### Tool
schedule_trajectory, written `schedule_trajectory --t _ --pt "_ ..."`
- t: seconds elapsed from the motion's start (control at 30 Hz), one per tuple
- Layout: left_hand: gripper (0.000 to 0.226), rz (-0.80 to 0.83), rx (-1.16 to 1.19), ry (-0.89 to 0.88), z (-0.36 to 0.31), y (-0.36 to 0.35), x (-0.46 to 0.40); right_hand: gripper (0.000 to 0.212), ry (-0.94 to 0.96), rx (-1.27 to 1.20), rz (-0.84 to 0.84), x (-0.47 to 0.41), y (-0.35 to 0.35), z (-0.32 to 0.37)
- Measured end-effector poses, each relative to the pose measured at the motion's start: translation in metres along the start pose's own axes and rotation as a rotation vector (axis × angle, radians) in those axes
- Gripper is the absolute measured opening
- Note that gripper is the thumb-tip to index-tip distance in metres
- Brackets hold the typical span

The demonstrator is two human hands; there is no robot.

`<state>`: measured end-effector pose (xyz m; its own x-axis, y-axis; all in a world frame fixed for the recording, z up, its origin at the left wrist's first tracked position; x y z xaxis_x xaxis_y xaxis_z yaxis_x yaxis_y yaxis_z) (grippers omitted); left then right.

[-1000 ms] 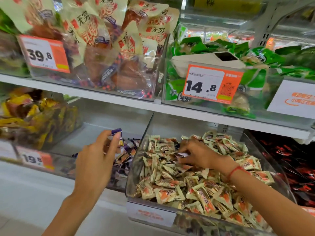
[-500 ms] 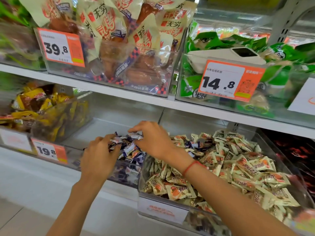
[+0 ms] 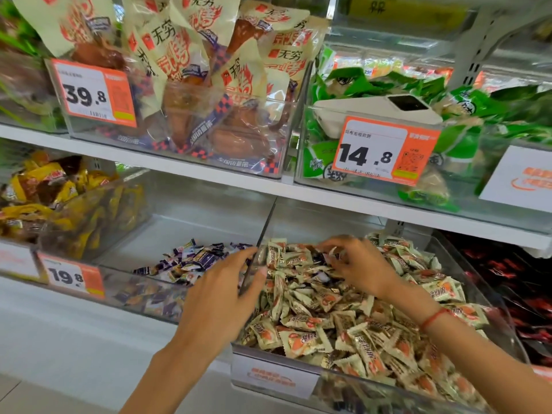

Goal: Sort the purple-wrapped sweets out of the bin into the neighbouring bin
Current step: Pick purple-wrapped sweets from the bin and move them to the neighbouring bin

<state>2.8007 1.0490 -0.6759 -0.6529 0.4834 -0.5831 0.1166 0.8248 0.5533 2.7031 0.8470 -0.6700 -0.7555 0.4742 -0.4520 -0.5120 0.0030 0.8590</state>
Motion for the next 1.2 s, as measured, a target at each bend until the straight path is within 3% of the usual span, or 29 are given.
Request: schedule_trajectory --t 0.17,0.33,0.53,0.77,0.87,1.0,1.1,1.2 --pt "0.048 0.0 -0.061 -0.007 0.0 -0.007 0.005 0.064 -0.083 0.166 0.437 0.005 -0.068 -0.033" --pt "0.045 -0.034 -0.068 -0.005 -0.004 0.0 0.007 0.049 0.068 0.386 0.33 -0.014 -0.079 -0.021" --pt "0.042 -0.057 -0.134 -0.019 -0.005 0.001 0.005 0.051 0.082 0.178 0.329 0.001 -0.051 -0.014" --pt "0.028 -0.175 -0.064 -0.298 -0.051 0.01 0.007 0.047 0.202 0.064 0.173 0.046 0.022 0.017" --pt "0.025 -0.003 0.008 -0.315 -0.079 -0.01 0.012 0.046 0.317 0.169 0.119 0.064 0.04 0.025" --pt "0.032 0.316 -0.072 -0.338 -0.09 -0.07 0.019 0.043 0.437 0.327 -0.006 0.087 0.06 0.018" --pt "0.036 0.528 -0.146 -0.342 -0.081 -0.106 0.028 0.036 0.388 0.319 -0.057 0.096 0.072 0.001" --pt "0.031 0.623 -0.152 -0.319 -0.074 -0.119 0.032 0.047 0.201 0.125 -0.064 0.106 0.083 -0.015"
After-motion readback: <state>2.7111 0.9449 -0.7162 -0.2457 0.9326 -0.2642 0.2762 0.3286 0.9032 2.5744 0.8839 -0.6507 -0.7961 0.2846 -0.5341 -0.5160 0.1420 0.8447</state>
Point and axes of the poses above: each hand's wrist, its own x-axis away from the middle knuckle, its own y-axis out of the back of the hand, z = x × y, the point moved 10 cm from there along -x, towards the middle knuckle, and after that the axes turned 12 degrees about -z, right-handed, at the moved point
